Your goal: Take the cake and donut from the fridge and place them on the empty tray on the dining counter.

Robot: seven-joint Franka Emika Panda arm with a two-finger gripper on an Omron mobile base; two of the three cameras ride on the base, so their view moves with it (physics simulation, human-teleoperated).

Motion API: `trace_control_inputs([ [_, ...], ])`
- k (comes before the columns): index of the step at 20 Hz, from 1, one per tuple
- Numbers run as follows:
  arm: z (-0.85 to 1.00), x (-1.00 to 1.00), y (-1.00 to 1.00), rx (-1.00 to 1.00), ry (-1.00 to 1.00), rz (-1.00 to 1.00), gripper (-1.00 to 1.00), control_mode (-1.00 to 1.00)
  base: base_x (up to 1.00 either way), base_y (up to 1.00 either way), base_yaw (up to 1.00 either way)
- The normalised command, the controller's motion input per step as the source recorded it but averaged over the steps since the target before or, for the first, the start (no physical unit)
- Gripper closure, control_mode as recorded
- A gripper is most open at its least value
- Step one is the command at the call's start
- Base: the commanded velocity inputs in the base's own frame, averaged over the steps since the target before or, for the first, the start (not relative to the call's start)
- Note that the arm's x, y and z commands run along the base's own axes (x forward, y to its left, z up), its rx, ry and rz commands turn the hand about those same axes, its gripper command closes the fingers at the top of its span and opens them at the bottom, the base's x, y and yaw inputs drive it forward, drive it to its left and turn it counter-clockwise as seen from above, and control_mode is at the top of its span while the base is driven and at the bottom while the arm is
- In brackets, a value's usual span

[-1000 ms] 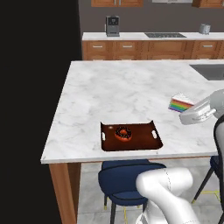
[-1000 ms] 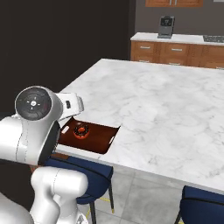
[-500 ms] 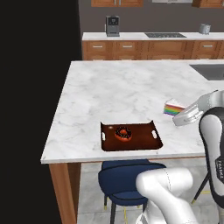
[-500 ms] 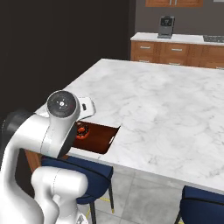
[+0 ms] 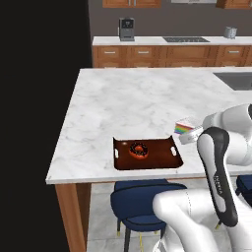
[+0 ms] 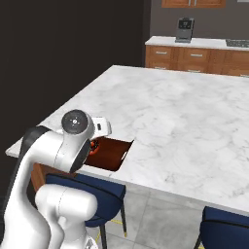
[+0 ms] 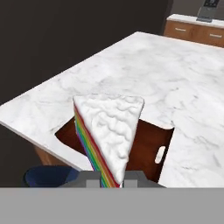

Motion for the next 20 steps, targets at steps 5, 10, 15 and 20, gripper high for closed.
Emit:
trace_control_inputs([
  [5,-0.34,0.44,-0.11,0.0,0.01,0.0,1.0,-1.0,0.0,0.0,0.0],
  [10,-0.37,0.41,-0.05,0.0,0.0,0.0,1.0,-1.0,0.0,0.0,0.0],
  [15,-0.44,0.31,0.0,0.0,0.0,0.0,1.0,-1.0,0.0,0.0,0.0],
  [20,-0.33,0.23,-0.06,0.0,0.01,0.0,1.0,-1.0,0.0,0.0,0.0],
])
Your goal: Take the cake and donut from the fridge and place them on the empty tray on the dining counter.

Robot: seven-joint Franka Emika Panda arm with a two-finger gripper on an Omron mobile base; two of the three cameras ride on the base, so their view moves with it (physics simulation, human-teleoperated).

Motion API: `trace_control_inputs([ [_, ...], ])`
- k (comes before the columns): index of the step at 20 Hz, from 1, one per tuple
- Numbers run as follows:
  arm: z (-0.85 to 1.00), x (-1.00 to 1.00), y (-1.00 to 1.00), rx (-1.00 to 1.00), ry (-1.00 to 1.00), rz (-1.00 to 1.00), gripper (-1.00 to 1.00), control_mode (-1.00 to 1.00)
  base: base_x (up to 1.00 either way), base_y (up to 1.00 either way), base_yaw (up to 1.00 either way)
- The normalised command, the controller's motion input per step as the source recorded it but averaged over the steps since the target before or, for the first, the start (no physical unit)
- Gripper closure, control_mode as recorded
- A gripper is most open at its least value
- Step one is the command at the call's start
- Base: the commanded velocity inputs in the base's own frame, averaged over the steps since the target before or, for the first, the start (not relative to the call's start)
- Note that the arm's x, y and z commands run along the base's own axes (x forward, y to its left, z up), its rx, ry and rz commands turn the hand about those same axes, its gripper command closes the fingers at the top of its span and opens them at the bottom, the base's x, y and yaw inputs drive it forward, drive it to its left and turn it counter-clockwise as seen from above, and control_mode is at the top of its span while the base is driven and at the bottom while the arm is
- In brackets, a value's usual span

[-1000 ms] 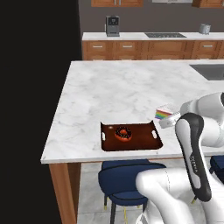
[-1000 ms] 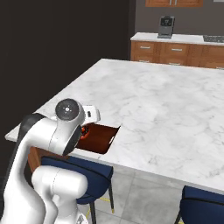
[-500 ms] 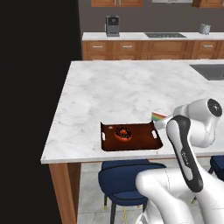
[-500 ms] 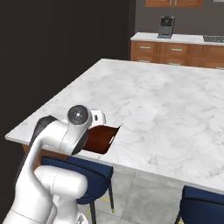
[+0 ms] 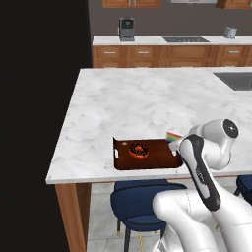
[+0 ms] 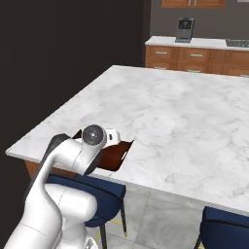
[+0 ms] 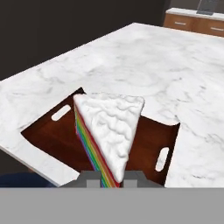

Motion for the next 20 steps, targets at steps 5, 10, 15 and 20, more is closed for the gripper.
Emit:
trace_control_inputs([
  [5,-0.27,0.32,-0.15,0.0,0.02,0.0,1.0,-1.0,0.0,0.0,0.0],
  [10,-0.28,0.26,-0.04,0.0,0.12,0.0,1.0,-1.0,0.0,0.0,0.0],
  [15,-0.27,0.34,0.0,0.0,0.17,0.0,1.0,-1.0,0.0,0.0,0.0],
  [20,-0.35,0.4,0.0,0.0,0.07,0.0,1.0,-1.0,0.0,0.0,0.0],
])
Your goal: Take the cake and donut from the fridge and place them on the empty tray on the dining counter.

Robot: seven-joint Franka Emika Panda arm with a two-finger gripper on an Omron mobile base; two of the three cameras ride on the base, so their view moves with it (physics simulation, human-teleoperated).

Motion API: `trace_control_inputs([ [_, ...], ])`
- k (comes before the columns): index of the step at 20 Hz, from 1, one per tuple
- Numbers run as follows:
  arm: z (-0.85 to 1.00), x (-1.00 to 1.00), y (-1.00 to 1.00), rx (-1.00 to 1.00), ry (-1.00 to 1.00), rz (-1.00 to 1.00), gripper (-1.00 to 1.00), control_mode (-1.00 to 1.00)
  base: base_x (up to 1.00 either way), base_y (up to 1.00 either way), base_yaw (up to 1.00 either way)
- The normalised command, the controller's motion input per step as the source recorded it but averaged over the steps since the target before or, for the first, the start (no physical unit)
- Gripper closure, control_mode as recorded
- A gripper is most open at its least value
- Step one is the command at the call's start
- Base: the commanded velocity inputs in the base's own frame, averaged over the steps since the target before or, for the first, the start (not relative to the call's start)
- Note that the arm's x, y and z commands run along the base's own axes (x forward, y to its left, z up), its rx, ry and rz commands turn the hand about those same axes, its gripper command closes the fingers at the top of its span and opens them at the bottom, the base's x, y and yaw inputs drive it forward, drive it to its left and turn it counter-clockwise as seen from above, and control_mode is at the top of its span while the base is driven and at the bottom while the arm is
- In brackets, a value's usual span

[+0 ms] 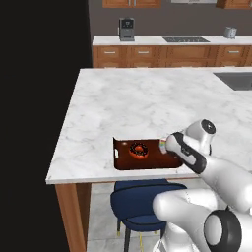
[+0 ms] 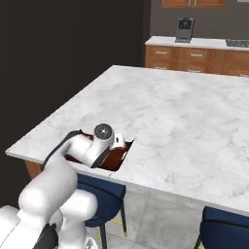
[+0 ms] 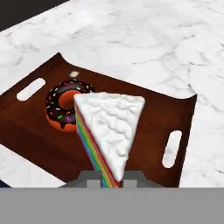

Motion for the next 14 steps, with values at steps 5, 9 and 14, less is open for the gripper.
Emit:
trace_control_inputs([
  [5,-0.52,0.53,0.0,0.0,0.0,0.0,1.0,-1.0,0.0,0.0,0.0],
  [9,-0.47,0.46,0.0,0.0,0.0,0.0,1.0,-1.0,0.0,0.0,0.0],
  [14,-0.42,0.32,0.0,0.0,0.0,0.0,1.0,-1.0,0.0,0.0,0.0],
])
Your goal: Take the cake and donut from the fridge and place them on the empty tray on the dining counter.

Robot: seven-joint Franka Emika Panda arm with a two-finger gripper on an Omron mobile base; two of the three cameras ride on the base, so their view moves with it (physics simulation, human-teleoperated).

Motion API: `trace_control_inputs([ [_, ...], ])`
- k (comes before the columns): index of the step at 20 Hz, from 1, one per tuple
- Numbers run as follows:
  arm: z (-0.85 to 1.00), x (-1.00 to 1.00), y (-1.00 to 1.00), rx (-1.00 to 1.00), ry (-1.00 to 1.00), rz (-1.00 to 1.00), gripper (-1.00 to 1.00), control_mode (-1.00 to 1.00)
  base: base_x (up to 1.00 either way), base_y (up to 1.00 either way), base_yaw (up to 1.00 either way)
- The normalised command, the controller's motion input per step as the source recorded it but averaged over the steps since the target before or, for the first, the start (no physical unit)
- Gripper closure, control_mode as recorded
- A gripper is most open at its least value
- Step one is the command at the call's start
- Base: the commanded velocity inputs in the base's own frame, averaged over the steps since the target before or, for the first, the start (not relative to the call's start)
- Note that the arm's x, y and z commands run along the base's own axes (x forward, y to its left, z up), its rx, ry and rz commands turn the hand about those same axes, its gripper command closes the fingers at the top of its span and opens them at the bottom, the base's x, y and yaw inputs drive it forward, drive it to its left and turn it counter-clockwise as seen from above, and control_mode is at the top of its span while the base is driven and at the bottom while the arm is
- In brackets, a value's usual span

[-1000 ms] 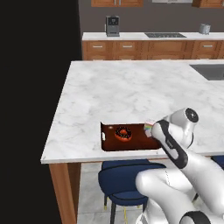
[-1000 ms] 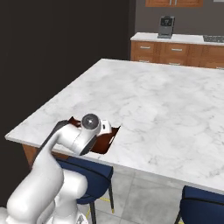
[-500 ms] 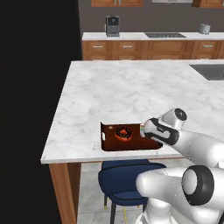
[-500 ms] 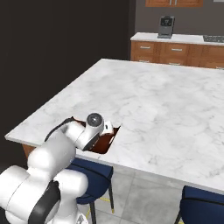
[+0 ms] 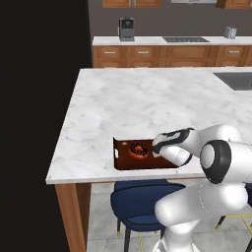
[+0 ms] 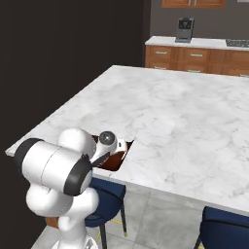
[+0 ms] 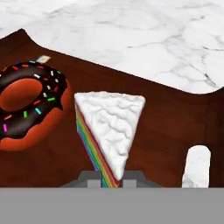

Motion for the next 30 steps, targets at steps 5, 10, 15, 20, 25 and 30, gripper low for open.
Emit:
trace_control_inputs([
  [5,-0.4,0.32,0.0,0.0,0.0,0.0,1.0,-1.0,0.0,0.0,0.0],
  [10,-0.42,0.21,0.0,0.0,0.0,0.0,1.0,-1.0,0.0,0.0,0.0],
  [15,-0.45,-0.09,0.0,0.0,0.0,0.0,-1.0,-1.0,0.0,0.0,0.0],
  [20,-0.13,-0.11,0.0,0.0,0.04,-0.01,-1.0,-1.0,0.0,0.0,0.0],
  [25,0.77,0.0,-0.06,0.0,0.05,0.0,-1.0,-1.0,0.0,0.0,0.0],
  [30,1.0,0.03,0.0,0.0,0.05,0.0,-1.0,-1.0,0.0,0.0,0.0],
])
